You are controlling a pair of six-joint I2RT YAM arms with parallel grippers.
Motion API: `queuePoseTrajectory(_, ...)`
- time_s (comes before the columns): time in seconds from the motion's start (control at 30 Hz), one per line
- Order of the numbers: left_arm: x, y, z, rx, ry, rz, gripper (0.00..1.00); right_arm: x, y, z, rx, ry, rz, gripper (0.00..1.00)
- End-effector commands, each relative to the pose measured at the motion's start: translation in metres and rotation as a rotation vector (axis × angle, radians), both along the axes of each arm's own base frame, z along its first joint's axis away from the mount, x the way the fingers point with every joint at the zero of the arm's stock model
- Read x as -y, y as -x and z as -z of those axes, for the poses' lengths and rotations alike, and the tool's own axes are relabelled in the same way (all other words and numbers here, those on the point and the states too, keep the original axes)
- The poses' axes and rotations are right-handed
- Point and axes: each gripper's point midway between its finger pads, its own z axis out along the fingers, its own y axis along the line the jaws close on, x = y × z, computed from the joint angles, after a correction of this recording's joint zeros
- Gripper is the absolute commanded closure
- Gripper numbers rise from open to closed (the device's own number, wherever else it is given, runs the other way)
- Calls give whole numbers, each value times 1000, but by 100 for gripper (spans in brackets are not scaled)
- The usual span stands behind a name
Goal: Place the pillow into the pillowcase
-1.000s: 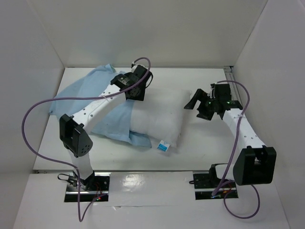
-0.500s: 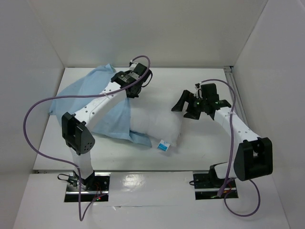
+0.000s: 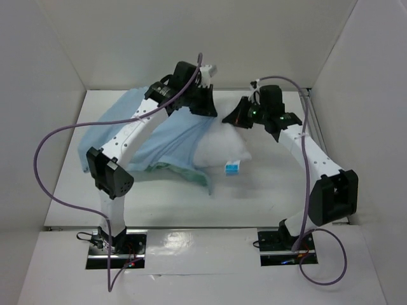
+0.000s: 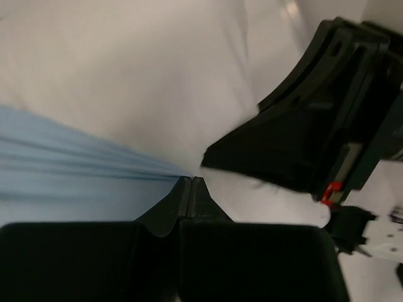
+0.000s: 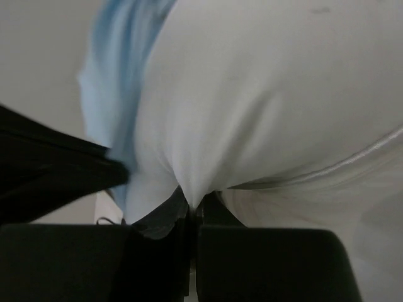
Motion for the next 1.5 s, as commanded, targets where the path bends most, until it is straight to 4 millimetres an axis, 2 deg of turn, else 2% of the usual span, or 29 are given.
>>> queuePoseTrajectory(0.0,96,69,-148,104,521,482,100,-15,-1,-126,315,-119,-37,100)
queuePoseTrajectory(0.1,97,82,-181,154,593,519,100,-27,24,-119,301,-118,-40,100)
queuePoseTrajectory(0.13,96,84,-188,170,610,520,100,-32,33,-85,238,-100,-42,100)
queuePoseTrajectory(0.17,96,85,-194,183,625,522,100,-50,53,-66,188,-110,-72,100)
queuePoseTrajectory(0.2,92,81,-197,187,635,518,100,-52,61,-48,151,-99,-43,100)
queuePoseTrajectory(0.23,92,84,-197,182,637,532,100,-54,74,2,61,-76,-41,100)
queuePoseTrajectory(0.27,90,77,-191,160,636,526,100,-61,89,19,24,-81,-55,100)
queuePoseTrajectory(0.37,89,71,-159,77,599,495,100,-60,105,63,-61,-64,16,100)
queuePoseTrajectory(0.43,87,68,-134,38,556,460,100,-60,102,62,-36,-53,59,100)
queuePoseTrajectory(0.57,73,63,-119,37,457,363,100,-74,104,49,8,-52,39,100)
queuePoseTrajectory(0.63,65,64,-100,-1,389,328,100,-83,106,52,26,-22,20,100)
queuePoseTrajectory(0.7,52,68,-102,15,360,283,100,-91,111,55,38,0,-6,100)
queuePoseTrajectory(0.73,47,70,-90,-16,328,256,98,-94,108,58,32,6,-7,100)
queuePoseTrajectory(0.8,33,67,-81,-1,268,193,73,-108,112,51,46,-8,-37,100)
queuePoseTrajectory(0.83,24,72,-85,7,253,167,39,-111,109,53,55,1,-44,100)
queuePoseTrajectory(0.87,13,70,-73,-10,198,108,26,-120,111,44,73,-11,-80,95)
queuePoseTrajectory(0.93,-2,71,-72,10,146,62,17,-124,116,38,108,31,-117,72)
queuePoseTrajectory(0.97,-14,72,-77,27,117,16,16,-122,119,28,123,54,-122,46)
queuePoseTrajectory(1.0,-20,70,-77,41,90,-2,16,-120,124,22,156,88,-137,33)
queuePoseTrajectory(1.03,-28,71,-82,61,73,-23,16,-107,121,2,208,107,-84,24)
queuePoseTrajectory(1.07,-33,70,-89,78,63,-47,17,-91,125,2,197,165,-64,19)
queuePoseTrajectory(1.13,-46,69,-76,63,-20,-78,19,-58,121,-31,269,194,61,13)
queuePoseTrajectory(1.17,-49,70,-73,55,-35,-84,19,-43,121,-34,277,223,104,11)
queuePoseTrajectory(1.23,-54,70,-54,20,-82,-100,21,-4,124,-28,219,295,240,10)
queuePoseTrajectory(1.27,-48,80,-32,-18,-126,-75,21,22,120,-32,227,326,345,10)
queuePoseTrajectory(1.3,-46,84,-28,-27,-130,-83,21,48,118,-19,177,377,419,10)
queuePoseTrajectory(1.37,-44,93,-16,-56,-150,-82,21,66,115,-8,138,389,457,10)
queuePoseTrajectory(1.43,-42,99,-2,-78,-184,-90,21,78,107,17,63,396,400,7)
queuePoseTrajectory(1.47,-40,104,-6,-63,-183,-83,21,79,102,31,21,398,359,4)
